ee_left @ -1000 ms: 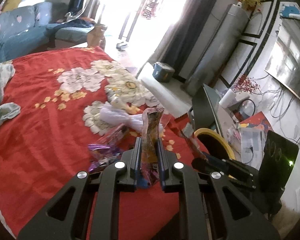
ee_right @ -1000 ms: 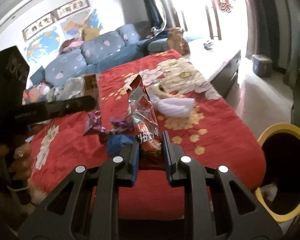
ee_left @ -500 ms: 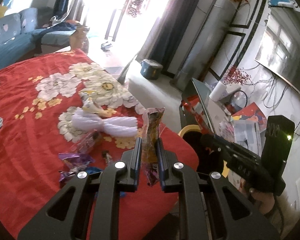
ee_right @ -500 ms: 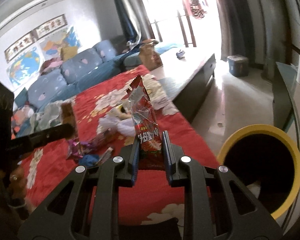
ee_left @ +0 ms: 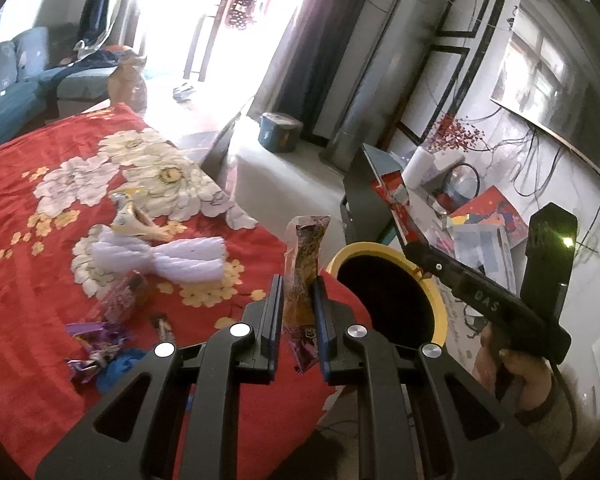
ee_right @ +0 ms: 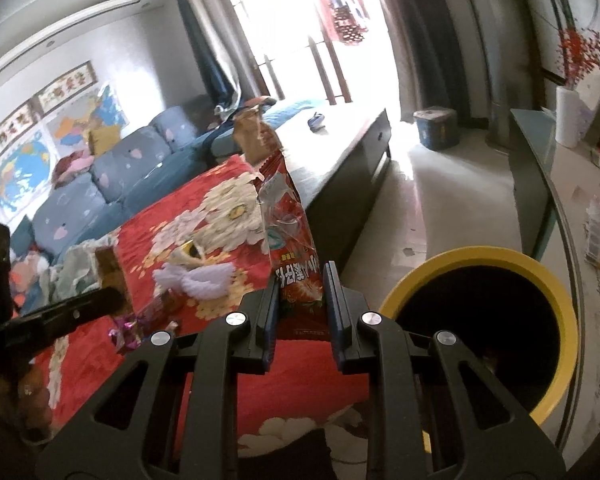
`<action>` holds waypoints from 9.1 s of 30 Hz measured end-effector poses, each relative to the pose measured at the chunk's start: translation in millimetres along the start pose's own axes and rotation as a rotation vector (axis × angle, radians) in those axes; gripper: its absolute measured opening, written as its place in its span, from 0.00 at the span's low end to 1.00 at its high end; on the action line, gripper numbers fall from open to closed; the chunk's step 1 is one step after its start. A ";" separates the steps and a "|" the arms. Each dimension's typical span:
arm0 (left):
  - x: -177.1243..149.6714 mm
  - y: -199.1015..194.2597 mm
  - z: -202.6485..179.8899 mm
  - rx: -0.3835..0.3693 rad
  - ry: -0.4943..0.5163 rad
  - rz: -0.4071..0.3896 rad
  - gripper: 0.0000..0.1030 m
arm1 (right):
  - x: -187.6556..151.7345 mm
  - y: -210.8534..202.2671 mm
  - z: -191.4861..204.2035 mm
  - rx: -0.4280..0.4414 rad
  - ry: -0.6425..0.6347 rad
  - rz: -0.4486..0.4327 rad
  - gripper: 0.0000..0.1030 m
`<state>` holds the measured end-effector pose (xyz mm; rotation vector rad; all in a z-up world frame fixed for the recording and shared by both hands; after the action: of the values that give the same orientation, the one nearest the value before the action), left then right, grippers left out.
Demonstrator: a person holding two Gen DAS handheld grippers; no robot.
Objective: Collect trash
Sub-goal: 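Carry the red wrapper in the right gripper and brown wrapper in the left gripper over the bin, then open the right gripper over the bin while the left gripper releases the brown wrapper, then move both grippers back over the remaining wrappers on the bedspread, then close the right gripper on the white foam-net bundle while the left gripper grasps the purple wrapper, then carry the white foam-net bundle and purple wrapper over the bin with both grippers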
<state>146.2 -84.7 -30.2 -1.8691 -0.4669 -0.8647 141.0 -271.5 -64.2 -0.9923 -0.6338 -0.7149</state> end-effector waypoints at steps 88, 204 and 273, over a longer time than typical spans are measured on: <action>-17.5 185.5 -114.7 -0.003 0.154 0.148 0.93 | -28.9 -9.3 -205.5 -0.315 0.383 -0.018 0.65; -75.6 -19.4 154.5 0.139 -0.156 0.070 0.22 | -64.8 141.2 124.9 0.081 -0.386 0.307 0.12; 6.6 -51.0 43.5 0.092 0.025 -0.152 0.20 | -18.4 11.7 62.4 0.137 -0.184 0.076 0.09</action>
<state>133.3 -23.6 -5.0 -1.7538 -0.6291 -0.9498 129.5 -206.6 -58.6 -0.9563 -0.7911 -0.5099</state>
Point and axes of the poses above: each gripper's, at about its wrist camera, not at the fingertips, and y roughly the way its jaws point, z to its left, x to its top, the point moved 4 cm from there along y, roughly the way its jaws point, and after that the axes turned 4 degrees about y, right-handed, at the moved point
